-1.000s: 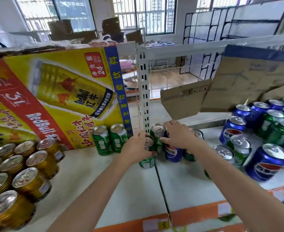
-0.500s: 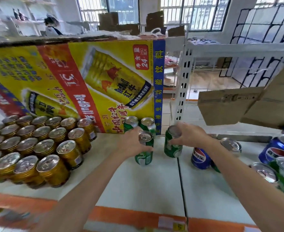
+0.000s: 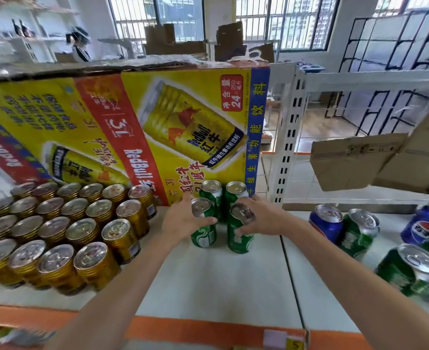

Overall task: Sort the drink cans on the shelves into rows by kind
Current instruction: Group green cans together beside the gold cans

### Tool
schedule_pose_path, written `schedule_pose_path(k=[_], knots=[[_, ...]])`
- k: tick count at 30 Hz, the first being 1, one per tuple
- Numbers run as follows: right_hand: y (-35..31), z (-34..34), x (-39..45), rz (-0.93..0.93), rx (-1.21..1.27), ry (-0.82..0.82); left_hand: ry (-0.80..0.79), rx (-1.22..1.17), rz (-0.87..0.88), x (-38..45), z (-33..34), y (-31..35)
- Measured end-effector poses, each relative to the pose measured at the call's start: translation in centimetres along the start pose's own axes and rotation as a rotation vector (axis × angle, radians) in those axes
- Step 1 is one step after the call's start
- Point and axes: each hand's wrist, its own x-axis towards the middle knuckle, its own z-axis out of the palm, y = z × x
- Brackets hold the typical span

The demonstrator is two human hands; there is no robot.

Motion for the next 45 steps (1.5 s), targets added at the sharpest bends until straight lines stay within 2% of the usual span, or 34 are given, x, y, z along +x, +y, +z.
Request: schedule_pose_path(k=[6,10,12,15,16,18,21,24,32,40,45], knots=[[-0.6,1.8,0.1,0.072,0.042,0.141,-0.007,-0.01,0.056,-0.4,-0.1,-0.1],[-1.2,1.8,-0.1,0.088,0.05,0.178,0.01,0.109,0.009,-0.2,0.2,0.6],[-1.3,1.8,-0.3,0.097,0.068,0.188,-0.001,0.041,0.104,0.0,0.0,0.5],[-1.1,1.9,-0.6,0.119,0.062,0.185,-0.178,-0.002,0.396,0.6,-1.6,-0.2],[-1.1,1.9,-0.6,0.114,0.061,0.186,-0.23,-0.008,0.438,0.8,-2.1,-0.5],[-1.1,2.0,-0.8,0.111,0.069,0.193,-0.234,-0.015,0.386,1.2,-2.4,-0.9],[-1.4,2.2,-1.1,0.118,0.054,0.21,-0.11,0.034,0.191,1.3,-1.8,-1.2],[-1.8,2.4,-1.4,0.153,0.067,0.237,-0.018,-0.009,0.11,1.1,-0.9,-0.9],[-2.5,3.0,-1.4,0.229,0.099,0.277,0.077,0.0,0.238,0.8,0.7,-0.3],[-2.5,3.5,-0.2,0.209,0.132,0.288,-0.042,-0.166,0.301,1.4,0.5,-1.2],[-2.3,3.4,-0.3,0.2,0.117,0.285,-0.012,-0.167,0.303,1.2,0.7,-1.0]])
